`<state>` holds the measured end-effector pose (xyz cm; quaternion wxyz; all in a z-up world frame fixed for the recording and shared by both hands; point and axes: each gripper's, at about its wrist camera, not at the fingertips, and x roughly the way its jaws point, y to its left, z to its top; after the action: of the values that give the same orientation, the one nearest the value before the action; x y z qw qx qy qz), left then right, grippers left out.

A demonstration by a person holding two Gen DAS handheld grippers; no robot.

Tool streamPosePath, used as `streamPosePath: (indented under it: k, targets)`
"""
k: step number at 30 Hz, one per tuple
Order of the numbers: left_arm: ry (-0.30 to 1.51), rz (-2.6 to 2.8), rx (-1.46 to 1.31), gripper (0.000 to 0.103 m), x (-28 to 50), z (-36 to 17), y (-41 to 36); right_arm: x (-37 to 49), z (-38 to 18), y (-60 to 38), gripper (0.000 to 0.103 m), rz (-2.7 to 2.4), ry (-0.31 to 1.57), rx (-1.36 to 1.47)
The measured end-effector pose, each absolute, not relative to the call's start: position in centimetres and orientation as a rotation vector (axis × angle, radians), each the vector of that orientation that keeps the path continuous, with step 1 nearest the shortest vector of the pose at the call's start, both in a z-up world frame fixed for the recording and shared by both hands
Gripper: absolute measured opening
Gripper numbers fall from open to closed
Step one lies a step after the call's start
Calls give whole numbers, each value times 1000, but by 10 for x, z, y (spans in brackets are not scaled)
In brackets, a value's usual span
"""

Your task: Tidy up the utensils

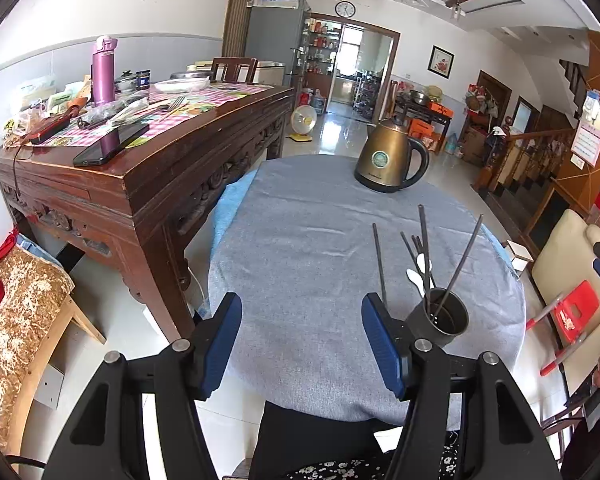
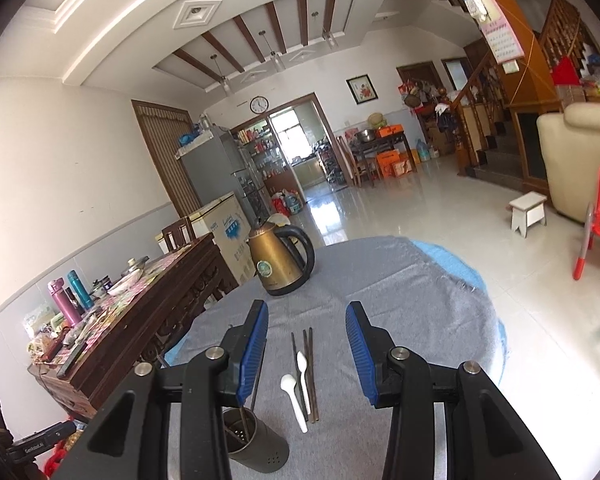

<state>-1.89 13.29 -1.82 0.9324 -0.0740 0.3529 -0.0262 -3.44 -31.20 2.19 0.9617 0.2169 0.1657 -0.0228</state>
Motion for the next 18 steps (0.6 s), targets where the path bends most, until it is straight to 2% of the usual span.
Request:
streamPosePath:
  k: [10, 18]
  targets:
    - [755, -39, -127, 64, 22, -34, 142, 8, -14, -335, 43, 22, 456, 540]
    - [897, -40, -171, 64, 82, -78, 160, 75, -63, -339, 43, 104, 648, 582]
